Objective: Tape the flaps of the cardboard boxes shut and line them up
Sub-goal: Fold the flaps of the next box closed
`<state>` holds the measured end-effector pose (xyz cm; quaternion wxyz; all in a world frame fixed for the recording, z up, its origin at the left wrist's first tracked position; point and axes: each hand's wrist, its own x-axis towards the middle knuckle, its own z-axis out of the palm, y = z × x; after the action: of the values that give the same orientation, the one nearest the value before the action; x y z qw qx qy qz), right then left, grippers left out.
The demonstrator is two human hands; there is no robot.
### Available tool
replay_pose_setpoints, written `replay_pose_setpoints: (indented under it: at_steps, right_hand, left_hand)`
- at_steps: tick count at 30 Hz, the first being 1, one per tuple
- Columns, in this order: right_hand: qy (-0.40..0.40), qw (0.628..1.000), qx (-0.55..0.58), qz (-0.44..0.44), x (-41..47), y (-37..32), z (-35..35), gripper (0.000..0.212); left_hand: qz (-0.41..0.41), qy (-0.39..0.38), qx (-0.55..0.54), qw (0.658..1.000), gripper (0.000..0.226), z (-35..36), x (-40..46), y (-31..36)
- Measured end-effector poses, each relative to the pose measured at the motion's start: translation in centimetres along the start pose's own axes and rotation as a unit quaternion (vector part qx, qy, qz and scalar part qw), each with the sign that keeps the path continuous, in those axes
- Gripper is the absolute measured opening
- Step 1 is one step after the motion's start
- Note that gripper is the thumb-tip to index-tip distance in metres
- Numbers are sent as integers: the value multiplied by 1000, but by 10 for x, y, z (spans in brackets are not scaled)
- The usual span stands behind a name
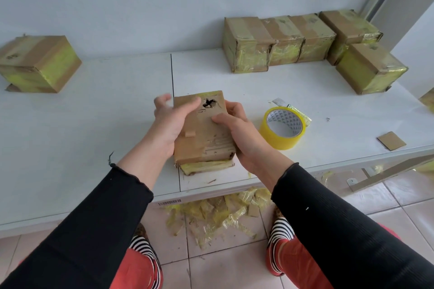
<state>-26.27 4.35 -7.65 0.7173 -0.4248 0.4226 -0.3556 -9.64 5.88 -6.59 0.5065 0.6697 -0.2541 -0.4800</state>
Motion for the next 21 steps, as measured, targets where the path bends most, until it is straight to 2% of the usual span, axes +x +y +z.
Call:
replay_pose_setpoints:
  at_steps: [2,4,10,14,21]
  right_hand:
    - [11,1000,3,2,2,-1,5,30]
    - [21,1000,-1,3,4,-3,6,30]
    - [69,996,-44,-22,11,-2,10,25]
    - [94,993,-62,-26,16,-1,11,22]
    - [136,986,-82,-41,25,-3,13,27]
  left_hand:
    - [42,4,59,997,58,3,5,-1]
    - [33,-6,41,999,46,5,7,-1]
    - [76,19,97,992,54,12,11,1]
    - [92,27,122,988,49,13,11,1]
    - [102,34,143,984,51,15,10,1]
